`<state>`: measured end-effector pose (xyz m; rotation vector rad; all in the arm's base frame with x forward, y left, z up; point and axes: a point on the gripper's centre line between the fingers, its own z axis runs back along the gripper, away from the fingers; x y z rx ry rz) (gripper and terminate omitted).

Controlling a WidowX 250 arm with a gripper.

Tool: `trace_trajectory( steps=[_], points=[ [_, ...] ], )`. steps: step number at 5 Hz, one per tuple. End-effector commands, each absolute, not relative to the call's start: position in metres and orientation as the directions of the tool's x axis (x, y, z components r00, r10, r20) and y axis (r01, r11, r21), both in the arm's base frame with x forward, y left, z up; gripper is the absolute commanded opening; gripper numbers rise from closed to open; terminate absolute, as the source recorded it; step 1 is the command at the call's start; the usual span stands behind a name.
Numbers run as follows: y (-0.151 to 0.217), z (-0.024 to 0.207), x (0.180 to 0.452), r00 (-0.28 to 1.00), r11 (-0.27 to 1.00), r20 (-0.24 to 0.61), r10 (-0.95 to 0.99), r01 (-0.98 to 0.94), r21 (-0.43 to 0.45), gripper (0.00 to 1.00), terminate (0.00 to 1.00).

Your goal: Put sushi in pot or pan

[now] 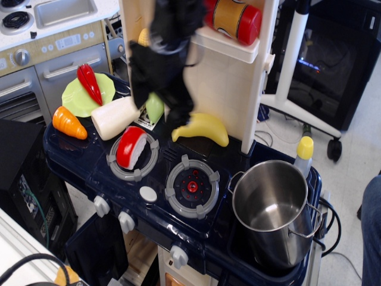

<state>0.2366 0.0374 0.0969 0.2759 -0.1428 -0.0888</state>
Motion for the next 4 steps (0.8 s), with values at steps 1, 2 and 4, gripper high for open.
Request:
trace_trajectory(
  steps=[1,2,4],
  points=[
    [0.059,0.077,0.243,0.982,0.962,0.130,-0.137,0.100,0.255,1.00,0.00],
    [0.074,0.068,0.244,0.986,0.968,0.129,-0.104,0.070,0.241,1.00,0.00],
    [0.090,0.048,0.245,0.983,0.989,0.148,-0.105,0.087,0.124,1.00,0.00]
  ],
)
